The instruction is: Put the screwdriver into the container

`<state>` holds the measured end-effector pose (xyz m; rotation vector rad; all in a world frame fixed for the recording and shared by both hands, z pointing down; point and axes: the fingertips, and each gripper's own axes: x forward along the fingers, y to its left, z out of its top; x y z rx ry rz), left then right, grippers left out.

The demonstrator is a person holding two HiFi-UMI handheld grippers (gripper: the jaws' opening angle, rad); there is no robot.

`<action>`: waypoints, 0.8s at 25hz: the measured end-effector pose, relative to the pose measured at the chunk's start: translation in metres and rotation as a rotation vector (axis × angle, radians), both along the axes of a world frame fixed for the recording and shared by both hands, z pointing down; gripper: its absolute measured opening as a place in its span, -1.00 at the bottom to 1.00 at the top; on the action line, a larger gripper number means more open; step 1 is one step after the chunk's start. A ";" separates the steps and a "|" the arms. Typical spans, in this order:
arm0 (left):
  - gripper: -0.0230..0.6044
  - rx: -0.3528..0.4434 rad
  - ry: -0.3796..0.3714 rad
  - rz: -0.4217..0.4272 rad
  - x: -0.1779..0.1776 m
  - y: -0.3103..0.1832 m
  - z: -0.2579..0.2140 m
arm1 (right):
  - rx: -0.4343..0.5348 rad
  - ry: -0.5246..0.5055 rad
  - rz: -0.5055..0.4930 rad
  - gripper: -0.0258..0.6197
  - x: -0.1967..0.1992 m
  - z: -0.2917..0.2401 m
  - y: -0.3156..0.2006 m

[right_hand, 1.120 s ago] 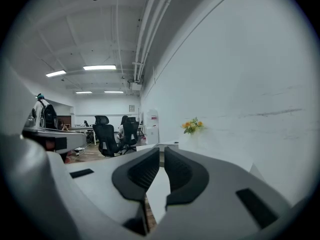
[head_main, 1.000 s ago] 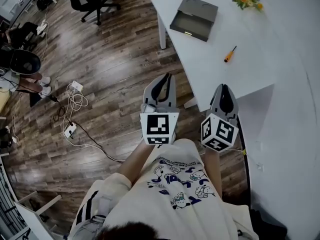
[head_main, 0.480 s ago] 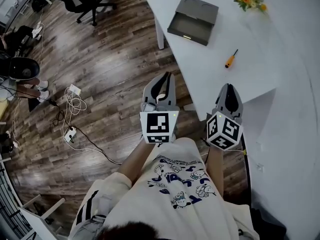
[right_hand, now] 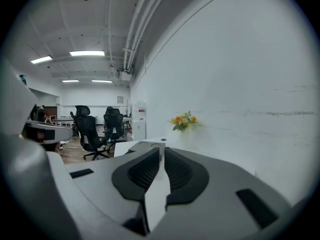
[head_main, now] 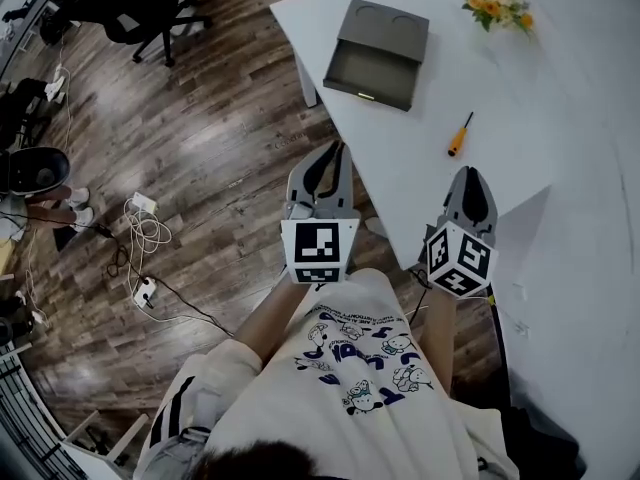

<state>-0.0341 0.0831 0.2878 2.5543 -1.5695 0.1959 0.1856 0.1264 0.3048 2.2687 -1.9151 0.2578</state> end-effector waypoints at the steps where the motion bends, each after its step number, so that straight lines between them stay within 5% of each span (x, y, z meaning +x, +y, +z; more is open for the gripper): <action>1: -0.83 -0.003 0.001 0.009 0.001 -0.009 0.000 | -0.005 0.003 0.008 -0.77 0.002 0.001 -0.007; 20: -0.83 -0.096 -0.015 0.159 0.013 -0.130 0.032 | -0.122 0.045 0.182 -0.77 0.046 0.029 -0.086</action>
